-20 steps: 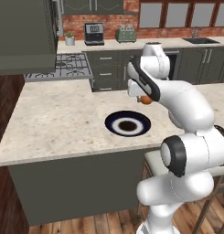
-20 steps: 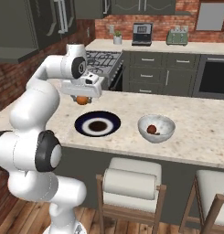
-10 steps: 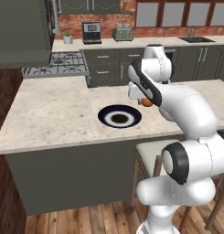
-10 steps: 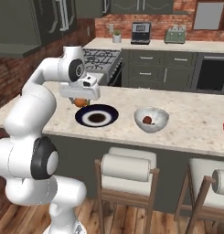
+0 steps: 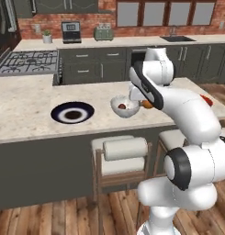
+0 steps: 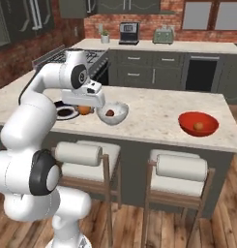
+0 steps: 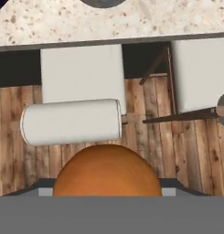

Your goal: Take the fruits from the plate on the dining counter and place two fruits in each bowl.

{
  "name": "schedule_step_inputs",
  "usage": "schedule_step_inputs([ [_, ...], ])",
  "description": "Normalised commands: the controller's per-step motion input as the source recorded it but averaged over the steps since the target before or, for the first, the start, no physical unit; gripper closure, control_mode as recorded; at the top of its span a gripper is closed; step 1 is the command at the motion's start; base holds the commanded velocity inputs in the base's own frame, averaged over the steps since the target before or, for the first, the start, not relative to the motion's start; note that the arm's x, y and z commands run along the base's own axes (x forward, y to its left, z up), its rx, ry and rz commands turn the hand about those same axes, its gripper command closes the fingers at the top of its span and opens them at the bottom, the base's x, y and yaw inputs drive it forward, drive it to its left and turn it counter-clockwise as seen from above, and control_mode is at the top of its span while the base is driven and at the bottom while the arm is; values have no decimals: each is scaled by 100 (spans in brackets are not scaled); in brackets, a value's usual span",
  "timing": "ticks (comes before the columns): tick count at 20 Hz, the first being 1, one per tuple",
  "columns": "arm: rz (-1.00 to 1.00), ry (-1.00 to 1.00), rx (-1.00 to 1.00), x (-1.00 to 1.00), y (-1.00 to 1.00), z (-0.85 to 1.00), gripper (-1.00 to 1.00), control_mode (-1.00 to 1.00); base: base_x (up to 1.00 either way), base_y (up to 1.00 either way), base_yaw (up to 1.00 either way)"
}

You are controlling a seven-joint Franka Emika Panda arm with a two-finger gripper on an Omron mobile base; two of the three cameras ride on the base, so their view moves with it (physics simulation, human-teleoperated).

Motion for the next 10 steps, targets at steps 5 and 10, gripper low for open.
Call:
schedule_step_inputs([
  [5, 0, 0, 0, 0, 0, 0, 100, 100, 0, -100, -3],
  [10, 0, 0, 0, 0, 0, 0, 100, 100, 6, -100, -3],
])
